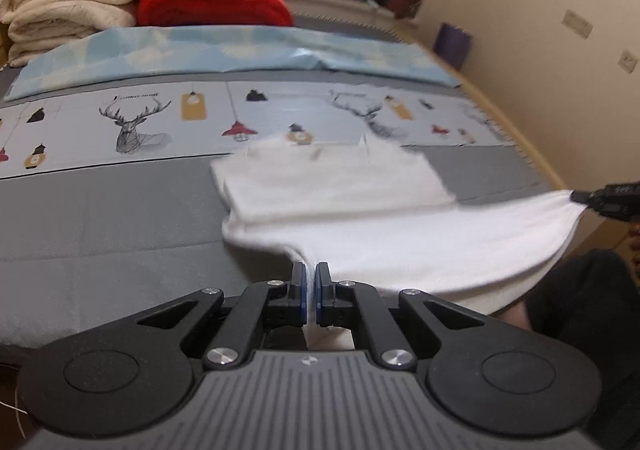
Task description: Fold small clothes
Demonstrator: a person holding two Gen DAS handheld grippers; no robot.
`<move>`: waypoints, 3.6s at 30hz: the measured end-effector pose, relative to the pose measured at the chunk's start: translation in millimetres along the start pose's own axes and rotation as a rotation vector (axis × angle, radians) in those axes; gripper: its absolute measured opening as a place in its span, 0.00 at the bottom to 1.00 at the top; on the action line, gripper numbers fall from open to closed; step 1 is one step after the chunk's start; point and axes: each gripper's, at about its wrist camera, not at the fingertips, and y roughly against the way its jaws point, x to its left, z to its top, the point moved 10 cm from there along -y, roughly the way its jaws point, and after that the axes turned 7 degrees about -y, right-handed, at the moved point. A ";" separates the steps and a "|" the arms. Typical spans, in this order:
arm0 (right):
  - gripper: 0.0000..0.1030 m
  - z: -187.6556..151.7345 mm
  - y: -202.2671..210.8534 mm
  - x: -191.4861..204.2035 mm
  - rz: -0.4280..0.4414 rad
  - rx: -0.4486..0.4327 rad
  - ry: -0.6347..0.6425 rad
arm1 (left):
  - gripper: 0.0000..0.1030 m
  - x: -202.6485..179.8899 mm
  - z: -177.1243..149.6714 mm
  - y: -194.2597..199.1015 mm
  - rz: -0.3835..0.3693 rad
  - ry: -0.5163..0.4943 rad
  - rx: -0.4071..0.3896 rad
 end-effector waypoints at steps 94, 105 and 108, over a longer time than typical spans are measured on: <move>0.36 -13.6 -255.6 -60.2 -0.373 0.386 0.258 | 0.14 91.4 -48.7 -268.4 0.008 0.021 0.511; 0.03 -27.3 -238.4 -66.4 -0.409 0.450 0.332 | 0.05 85.2 -70.6 -261.8 -0.014 -0.037 0.592; 0.07 -27.3 -237.7 -68.4 -0.434 0.459 0.334 | 0.15 94.5 -53.8 -255.7 -0.027 0.028 0.518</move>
